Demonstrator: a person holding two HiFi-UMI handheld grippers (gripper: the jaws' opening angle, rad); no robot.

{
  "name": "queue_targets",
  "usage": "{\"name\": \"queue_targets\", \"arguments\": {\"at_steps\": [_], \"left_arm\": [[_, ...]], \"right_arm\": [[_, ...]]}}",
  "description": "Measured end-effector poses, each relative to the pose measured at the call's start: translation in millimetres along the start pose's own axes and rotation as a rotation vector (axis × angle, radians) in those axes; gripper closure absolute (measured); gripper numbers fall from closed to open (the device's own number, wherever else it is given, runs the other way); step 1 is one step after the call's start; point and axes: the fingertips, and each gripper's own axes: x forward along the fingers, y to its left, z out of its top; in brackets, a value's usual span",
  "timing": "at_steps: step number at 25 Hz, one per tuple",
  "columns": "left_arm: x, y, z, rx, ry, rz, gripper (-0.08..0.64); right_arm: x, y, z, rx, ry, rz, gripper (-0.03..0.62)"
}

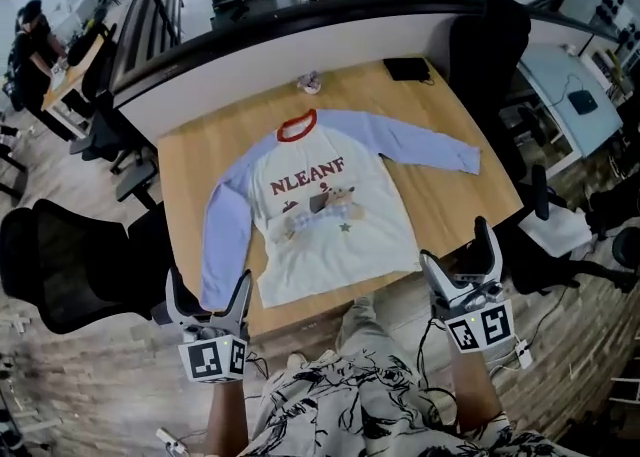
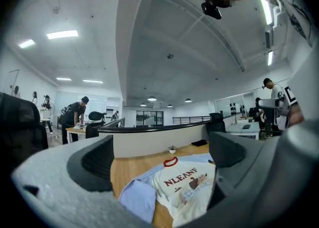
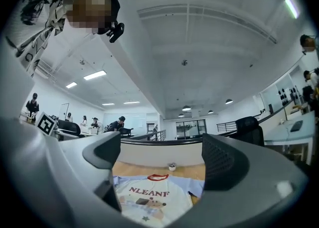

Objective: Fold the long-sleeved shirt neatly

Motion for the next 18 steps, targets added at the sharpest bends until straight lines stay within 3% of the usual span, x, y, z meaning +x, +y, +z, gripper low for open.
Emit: {"name": "queue_targets", "arguments": {"at_steps": [6,12,18], "left_arm": [[36.4,-9.8,5.5,0.006,0.016,0.144,-0.027],[42.5,-14.2,11.8,0.030,0.056,0.289,-0.026],[45.7,-21.7,12.7,0.096,0.105,0.348,-0.021]], "right_arm": [[70.0,-49.9,-2.5,0.005,0.027,0.121,0.087],[128.7,-67.0,-16.6,0.028,0.080,0.290,0.089],[177.1,-60.0,-39.2,0.046,0.118,0.439,0.092]]}}
